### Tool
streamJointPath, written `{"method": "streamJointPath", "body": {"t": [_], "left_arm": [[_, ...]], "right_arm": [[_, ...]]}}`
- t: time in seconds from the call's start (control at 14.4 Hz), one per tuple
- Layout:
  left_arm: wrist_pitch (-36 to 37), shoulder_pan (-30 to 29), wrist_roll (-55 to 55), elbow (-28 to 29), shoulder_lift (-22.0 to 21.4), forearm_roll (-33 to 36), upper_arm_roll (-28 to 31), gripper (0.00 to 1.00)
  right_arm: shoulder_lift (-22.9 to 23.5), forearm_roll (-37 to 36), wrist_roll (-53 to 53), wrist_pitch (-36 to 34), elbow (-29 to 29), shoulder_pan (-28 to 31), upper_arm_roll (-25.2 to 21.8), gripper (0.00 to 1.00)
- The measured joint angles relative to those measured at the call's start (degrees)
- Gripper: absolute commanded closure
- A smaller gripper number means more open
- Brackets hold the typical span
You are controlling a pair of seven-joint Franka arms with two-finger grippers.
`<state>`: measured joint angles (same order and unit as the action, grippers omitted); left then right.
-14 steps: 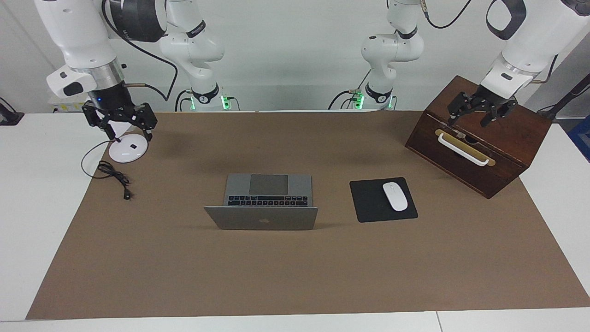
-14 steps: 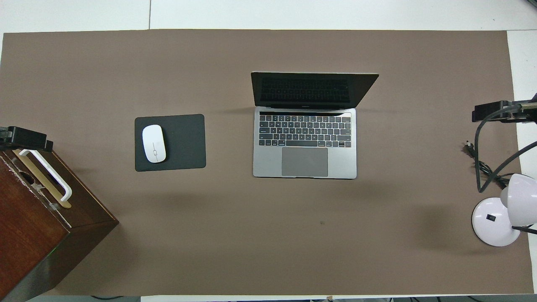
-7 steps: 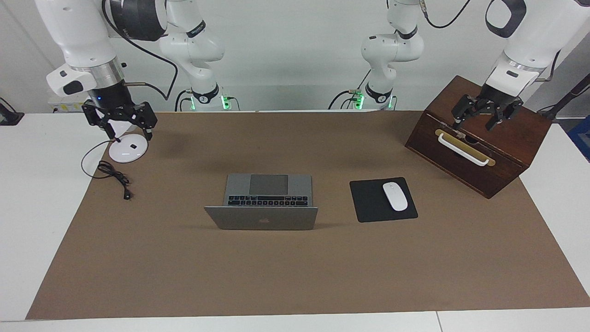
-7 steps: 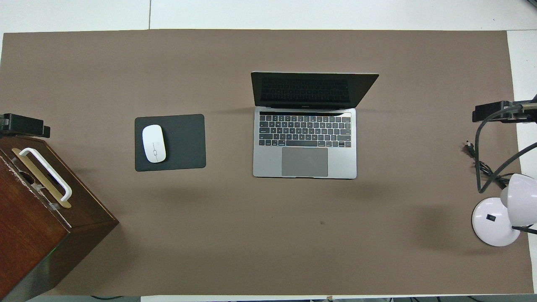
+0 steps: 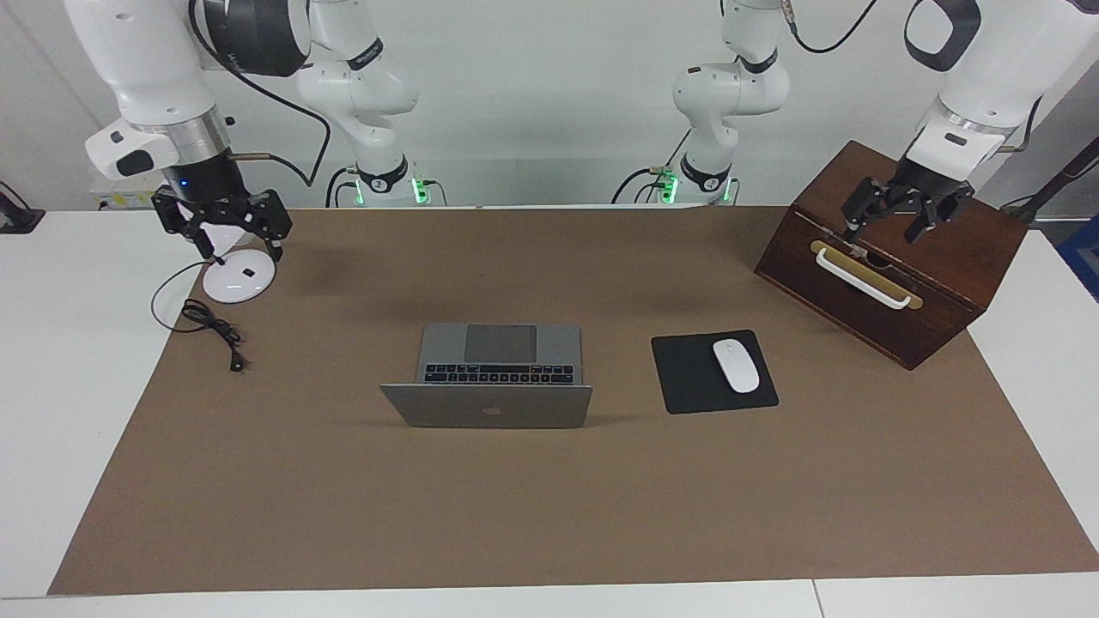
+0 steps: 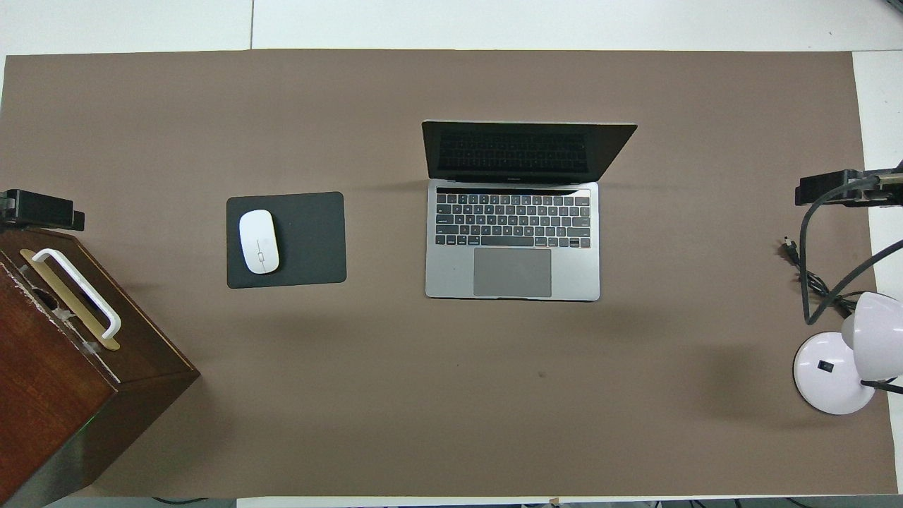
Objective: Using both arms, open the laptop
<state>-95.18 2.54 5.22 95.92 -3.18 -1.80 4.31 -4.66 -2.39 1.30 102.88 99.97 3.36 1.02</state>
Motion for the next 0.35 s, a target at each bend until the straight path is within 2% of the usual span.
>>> {"method": "streamJointPath", "body": {"t": [0.35], "left_arm": [[0.0,0.0,-0.6,0.0,0.0,0.0,0.1,0.00]], "right_arm": [[-0.3,0.0,0.0,-1.4,0.0,0.0,0.2,0.00]]}}
